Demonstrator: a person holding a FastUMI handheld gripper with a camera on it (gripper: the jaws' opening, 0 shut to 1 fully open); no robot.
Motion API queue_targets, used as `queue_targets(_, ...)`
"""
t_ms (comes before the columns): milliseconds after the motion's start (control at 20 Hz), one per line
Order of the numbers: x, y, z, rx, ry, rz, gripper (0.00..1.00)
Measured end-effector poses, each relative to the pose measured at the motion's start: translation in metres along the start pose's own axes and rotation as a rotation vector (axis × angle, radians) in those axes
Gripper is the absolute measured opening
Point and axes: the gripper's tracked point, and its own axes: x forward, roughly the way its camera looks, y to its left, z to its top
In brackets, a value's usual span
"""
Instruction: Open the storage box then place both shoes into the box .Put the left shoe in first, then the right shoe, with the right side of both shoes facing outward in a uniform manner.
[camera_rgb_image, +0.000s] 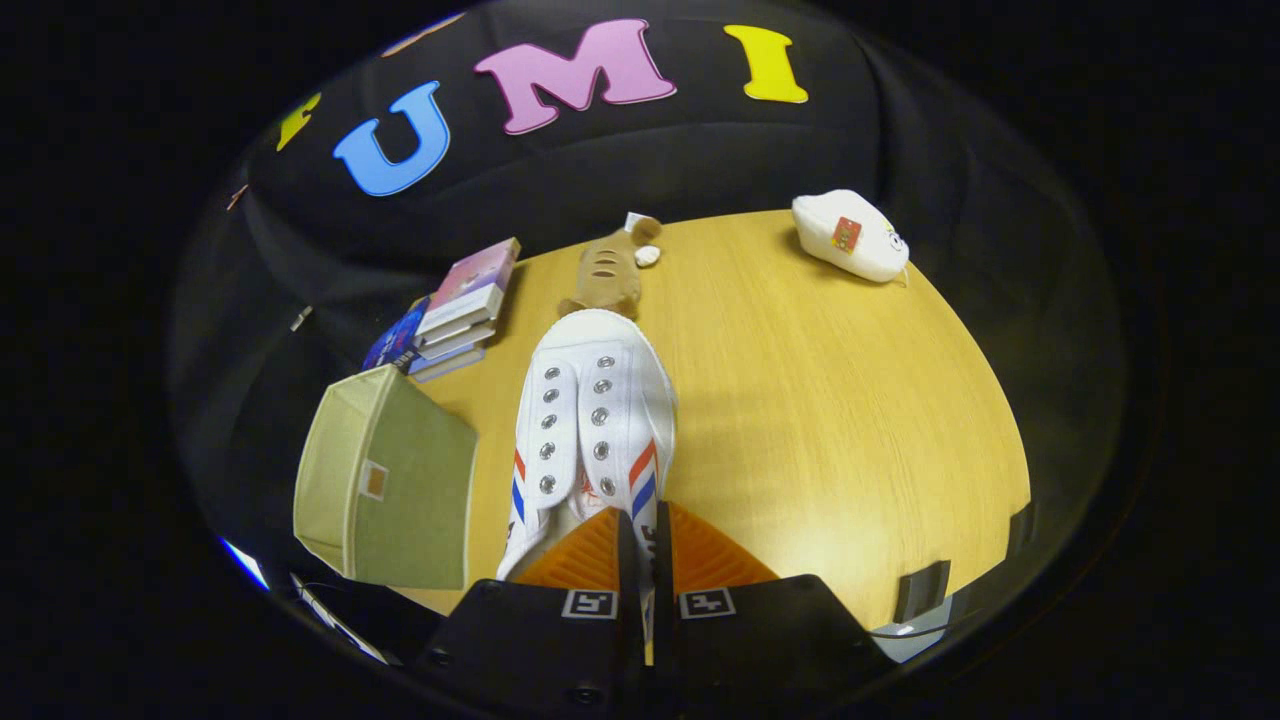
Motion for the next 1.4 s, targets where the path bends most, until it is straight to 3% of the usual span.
queue_targets(350, -0.022, 0.131, 0.019, 0.024, -0.046, 0.113, 0.08)
queue_targets(700, -0.016, 0.241, 0.002, 0.023, 0.001, 0.201, 0.08)
queue_targets(950, 0.012, 0.278, -0.035, 0.001, 0.063, 0.166, 0.08)
queue_targets(1300, 0.048, 0.284, -0.061, -0.052, 0.088, 0.05, 0.08)
queue_targets(1400, 0.051, 0.285, -0.062, -0.068, 0.104, 0.07, 0.12)
